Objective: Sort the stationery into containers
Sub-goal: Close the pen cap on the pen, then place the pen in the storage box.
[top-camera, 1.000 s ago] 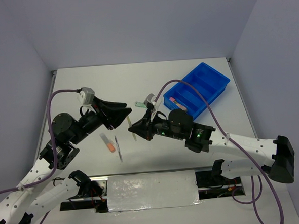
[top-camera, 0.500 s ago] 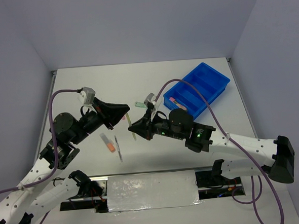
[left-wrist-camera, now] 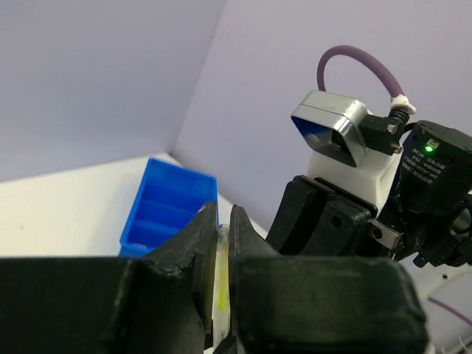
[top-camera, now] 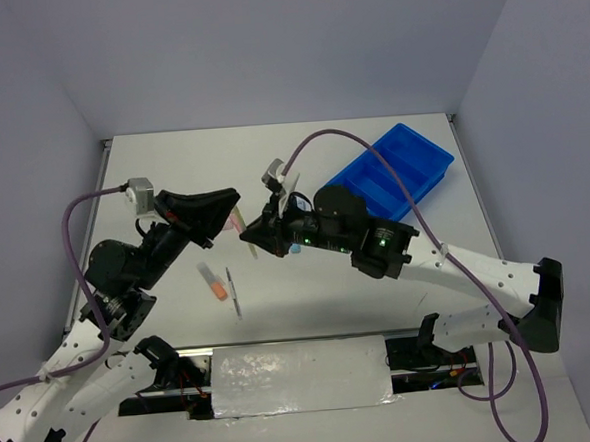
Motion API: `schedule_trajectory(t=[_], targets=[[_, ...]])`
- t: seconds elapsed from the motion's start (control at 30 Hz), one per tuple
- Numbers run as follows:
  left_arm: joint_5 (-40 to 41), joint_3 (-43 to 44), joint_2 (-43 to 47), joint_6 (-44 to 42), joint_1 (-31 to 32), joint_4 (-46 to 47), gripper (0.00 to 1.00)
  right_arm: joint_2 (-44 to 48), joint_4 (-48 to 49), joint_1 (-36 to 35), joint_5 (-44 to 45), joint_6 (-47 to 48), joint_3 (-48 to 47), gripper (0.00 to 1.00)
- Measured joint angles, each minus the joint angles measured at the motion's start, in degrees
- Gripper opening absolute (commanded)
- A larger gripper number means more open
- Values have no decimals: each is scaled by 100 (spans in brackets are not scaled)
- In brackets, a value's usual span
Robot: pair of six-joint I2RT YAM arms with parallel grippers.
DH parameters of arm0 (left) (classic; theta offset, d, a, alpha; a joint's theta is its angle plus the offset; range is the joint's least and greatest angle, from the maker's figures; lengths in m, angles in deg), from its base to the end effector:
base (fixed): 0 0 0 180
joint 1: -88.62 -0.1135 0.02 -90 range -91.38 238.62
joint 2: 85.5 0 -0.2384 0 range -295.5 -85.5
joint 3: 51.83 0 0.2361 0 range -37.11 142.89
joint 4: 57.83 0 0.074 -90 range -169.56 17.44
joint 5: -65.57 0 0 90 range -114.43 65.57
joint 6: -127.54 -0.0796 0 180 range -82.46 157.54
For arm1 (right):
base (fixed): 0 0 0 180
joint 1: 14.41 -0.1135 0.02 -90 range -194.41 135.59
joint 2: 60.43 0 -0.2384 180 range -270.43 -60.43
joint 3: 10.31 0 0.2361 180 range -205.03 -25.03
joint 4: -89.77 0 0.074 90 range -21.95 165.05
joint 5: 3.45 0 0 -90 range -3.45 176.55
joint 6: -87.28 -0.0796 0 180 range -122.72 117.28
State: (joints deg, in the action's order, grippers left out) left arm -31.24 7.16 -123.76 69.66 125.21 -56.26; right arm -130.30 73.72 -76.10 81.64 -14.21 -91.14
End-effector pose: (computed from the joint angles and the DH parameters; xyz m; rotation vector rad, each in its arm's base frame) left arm 0.1511 -0.1239 0.4028 0.1602 1.2500 -1.1179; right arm 0.1469 0.2871 0.3686 -0.8115 1.5692 1.0235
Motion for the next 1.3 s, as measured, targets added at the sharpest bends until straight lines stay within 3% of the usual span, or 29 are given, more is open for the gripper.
schedule_trajectory(t=[0.2,0.3,0.33,0.37,0.43,0.5,0.63,0.77,1.0,1.3], targets=[[267,-634,317,208,-46,918,0,-396,-859,83,-339,256,-804,0],[426,-693,374,264,-46,844,0,-518,-1086,111,-437,380,-931,0],[533,-619,376,273,-46,643,35,-529,-1113,129,-426,463,-931,0],[682,-494,380,282,-39,321,60,-533,-1126,153,-391,566,-907,0],[1001,-46,343,348,17,-885,99,-461,-673,227,-146,774,-686,0],[1755,614,136,564,122,-2288,99,-85,-153,422,153,968,-39,0],[3416,2640,-592,859,114,-4498,99,664,-177,896,815,1285,1185,0],[4240,3888,-717,852,116,-5204,99,745,-713,1672,1484,1792,1425,0],[4312,2813,26,522,114,-5643,99,55,-1008,3115,2441,3202,1287,0],[4050,1860,-188,-212,116,-6006,99,-1766,-1224,4476,1893,4205,208,0]])
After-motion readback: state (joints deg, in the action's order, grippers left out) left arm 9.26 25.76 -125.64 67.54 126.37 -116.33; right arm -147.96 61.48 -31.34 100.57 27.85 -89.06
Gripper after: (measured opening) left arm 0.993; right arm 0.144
